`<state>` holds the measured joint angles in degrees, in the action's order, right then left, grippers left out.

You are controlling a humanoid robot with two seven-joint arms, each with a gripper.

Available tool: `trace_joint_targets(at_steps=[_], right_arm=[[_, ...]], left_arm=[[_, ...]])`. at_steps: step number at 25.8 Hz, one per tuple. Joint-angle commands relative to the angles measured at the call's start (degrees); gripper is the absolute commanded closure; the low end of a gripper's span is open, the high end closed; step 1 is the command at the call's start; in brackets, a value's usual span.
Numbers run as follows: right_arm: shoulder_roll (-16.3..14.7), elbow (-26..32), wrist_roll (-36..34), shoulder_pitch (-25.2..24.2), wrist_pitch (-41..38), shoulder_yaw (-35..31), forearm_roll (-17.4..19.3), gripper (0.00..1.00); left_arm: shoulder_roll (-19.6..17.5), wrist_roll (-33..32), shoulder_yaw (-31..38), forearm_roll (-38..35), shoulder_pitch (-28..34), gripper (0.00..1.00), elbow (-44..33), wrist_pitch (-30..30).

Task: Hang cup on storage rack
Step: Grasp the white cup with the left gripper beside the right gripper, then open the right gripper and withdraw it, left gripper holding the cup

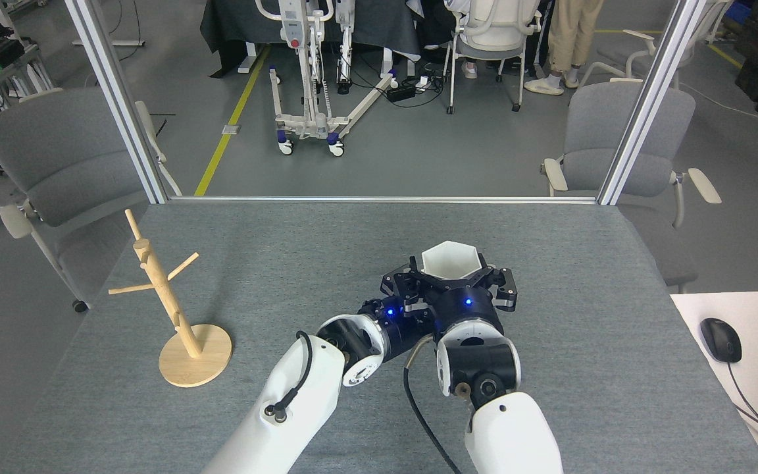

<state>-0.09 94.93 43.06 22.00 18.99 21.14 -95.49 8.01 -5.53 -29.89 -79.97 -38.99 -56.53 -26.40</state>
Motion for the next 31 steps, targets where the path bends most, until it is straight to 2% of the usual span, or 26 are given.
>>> trace_joint_targets(at_steps=[1,4,8,14,21,24,28,31], right_arm=[[0.09,0.0,-0.17,-0.11,-1.33,0.92,0.39,0.0],[0.09,-0.09,-3.42,-0.11,-1.15,0.92,2.41,0.0],[0.09,-0.09,-9.93,-0.11,-1.15,0.74,8.83,0.0],[0.44,0.0,-16.25,-0.11,-0.8,0.57,10.24,0.0],[0.53,-0.09,-26.45,-0.02,-0.45,0.13,16.04,0.0],[0.62,-0.09,-29.18,-0.02,0.17,-1.81,17.71,0.0],[0.44,-0.09,-31.64,0.24,4.3,-4.18,23.51,0.0],[-0.17,-0.09,-31.64,0.68,5.62,-9.45,26.14,0.0]], left_arm=[[-0.01,0.25,0.0,-0.01,-0.04,1.0,-0.69,-1.99],[-0.01,0.25,0.0,-0.01,-0.04,1.0,-0.78,-2.08],[-0.01,0.25,0.0,-0.01,0.05,1.0,-0.69,-2.08],[-0.01,0.34,0.0,-0.01,0.14,1.0,-0.69,-1.99],[-0.1,0.34,-0.08,-0.01,0.4,1.0,-0.69,-1.99],[-0.1,0.34,-0.08,-0.01,0.4,1.0,-0.69,-1.9],[-0.54,0.34,0.0,-0.1,1.28,1.0,-0.69,-1.9],[-0.54,0.34,0.0,-0.19,2.16,1.0,-0.69,-1.73]])
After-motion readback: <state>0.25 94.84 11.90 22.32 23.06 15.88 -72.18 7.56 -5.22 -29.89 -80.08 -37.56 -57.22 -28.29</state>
